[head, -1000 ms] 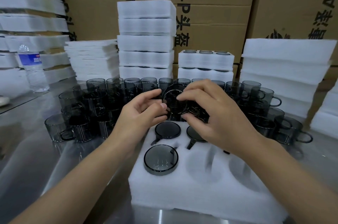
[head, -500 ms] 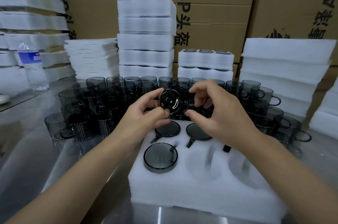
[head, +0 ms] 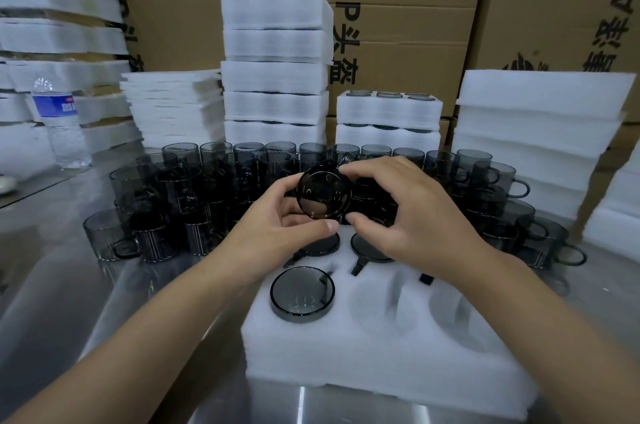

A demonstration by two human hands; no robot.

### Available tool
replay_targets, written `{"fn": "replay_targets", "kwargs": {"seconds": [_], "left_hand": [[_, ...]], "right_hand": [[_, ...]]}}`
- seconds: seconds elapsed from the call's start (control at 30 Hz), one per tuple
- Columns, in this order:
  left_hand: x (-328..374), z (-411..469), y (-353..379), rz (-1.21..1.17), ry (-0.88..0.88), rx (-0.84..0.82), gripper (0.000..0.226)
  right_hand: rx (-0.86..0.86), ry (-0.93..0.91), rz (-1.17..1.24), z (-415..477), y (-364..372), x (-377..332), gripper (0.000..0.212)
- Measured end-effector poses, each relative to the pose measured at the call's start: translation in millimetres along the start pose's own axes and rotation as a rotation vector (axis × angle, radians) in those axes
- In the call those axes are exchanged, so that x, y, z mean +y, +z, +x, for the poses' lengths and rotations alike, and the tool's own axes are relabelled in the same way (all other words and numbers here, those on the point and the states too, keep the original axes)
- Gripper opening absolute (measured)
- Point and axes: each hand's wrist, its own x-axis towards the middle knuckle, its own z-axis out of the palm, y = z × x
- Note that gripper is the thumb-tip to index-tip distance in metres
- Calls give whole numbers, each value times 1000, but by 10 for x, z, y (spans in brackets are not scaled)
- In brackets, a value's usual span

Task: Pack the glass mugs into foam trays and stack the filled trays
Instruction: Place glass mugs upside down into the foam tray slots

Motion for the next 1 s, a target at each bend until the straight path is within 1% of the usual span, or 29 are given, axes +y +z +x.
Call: {"fn": "replay_targets", "kwargs": {"seconds": [0.23,0.4,0.5,0.57,0.63,0.77,0.83,0.93,1.0], "left_hand": [[-38,1,-19,42,28,-28,81],[-2,-2,-28,80,37,-70,101],[9,-17,-18,65,34,-107,102],[10,-27,-5,59,31,-140,103],[16,-34,13,90,40,-170,104],[33,-44,15,143,54,-182,101],[39,-53,11,163,55,-199,105],[57,-67,5,190,34,-215,109],[71,-68,2,222,23,-219,112]], "right_hand": [[-72,31,4,6,2,3,54],[-75,32,-64,3,0,-3,59],[-63,22,-106,-3,0,0,67],[-78,48,-118,0,-7,1,74],[-91,65,-127,3,-15,2,76],[-83,51,-118,7,-18,-17,73],[-59,72,-110,15,-30,-24,70],[-21,140,-117,24,-64,-28,66],[5,222,-74,31,-106,-37,60]]}}
